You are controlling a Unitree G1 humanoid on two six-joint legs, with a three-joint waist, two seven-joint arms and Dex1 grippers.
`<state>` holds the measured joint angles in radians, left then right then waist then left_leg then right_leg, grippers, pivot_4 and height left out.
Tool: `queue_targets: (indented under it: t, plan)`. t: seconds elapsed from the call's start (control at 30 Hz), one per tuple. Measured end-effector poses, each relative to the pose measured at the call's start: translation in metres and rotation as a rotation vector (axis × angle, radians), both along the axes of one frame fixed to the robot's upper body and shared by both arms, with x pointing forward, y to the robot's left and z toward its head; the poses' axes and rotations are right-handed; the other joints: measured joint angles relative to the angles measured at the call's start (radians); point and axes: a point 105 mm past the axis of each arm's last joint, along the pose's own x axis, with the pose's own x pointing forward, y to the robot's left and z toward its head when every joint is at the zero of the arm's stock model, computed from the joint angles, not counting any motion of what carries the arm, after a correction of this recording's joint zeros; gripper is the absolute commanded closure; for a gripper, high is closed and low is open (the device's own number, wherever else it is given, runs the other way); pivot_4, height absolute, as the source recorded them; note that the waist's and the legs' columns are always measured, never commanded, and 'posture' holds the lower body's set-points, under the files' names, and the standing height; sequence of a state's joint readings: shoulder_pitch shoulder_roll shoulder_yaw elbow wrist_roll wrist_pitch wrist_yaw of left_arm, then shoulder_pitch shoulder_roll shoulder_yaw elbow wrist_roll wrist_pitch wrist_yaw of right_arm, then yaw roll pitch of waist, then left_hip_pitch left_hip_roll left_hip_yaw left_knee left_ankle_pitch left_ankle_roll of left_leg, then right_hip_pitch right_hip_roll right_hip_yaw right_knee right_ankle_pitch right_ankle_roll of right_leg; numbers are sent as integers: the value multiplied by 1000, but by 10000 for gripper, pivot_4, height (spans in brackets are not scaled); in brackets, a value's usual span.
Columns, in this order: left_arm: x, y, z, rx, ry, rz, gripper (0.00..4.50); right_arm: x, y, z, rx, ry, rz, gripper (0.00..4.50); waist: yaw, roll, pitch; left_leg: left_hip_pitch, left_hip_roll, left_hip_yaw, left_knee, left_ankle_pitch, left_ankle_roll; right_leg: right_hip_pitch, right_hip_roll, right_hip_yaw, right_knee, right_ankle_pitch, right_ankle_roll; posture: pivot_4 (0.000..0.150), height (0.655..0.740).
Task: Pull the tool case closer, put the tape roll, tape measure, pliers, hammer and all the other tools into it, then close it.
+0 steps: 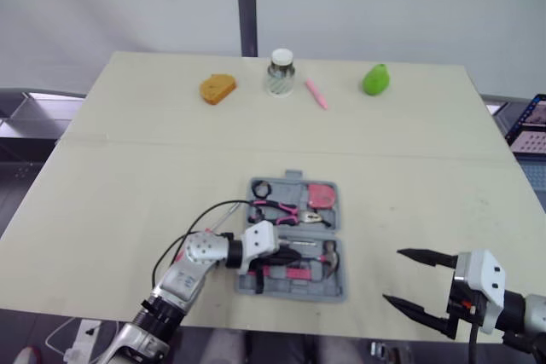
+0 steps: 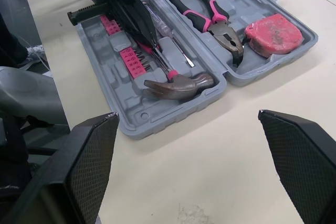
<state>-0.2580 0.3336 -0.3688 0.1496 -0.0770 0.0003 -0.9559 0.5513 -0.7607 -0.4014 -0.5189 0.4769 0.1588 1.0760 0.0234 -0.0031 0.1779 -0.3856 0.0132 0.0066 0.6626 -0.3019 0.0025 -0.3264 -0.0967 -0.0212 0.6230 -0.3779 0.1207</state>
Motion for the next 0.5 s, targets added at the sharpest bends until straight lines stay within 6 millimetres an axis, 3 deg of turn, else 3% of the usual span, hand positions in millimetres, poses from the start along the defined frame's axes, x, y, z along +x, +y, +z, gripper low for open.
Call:
queue_targets:
  t: [0.3, 0.5]
  plan:
    - [1, 0, -6, 27, -12, 13, 44552, -1, -1, 2, 8, 8, -8, 0, 0, 3, -4, 4, 0, 0, 0, -1, 0, 3, 0, 1, -2, 0, 0, 1500, 7159]
    - [0, -1, -10, 53, -31, 12, 44552, -1, -4, 4, 2, -1, -19, 0, 0, 7, -9, 15, 1, 3, -2, -5, 0, 14, -2, 3, -7, 0, 0, 1500, 7159]
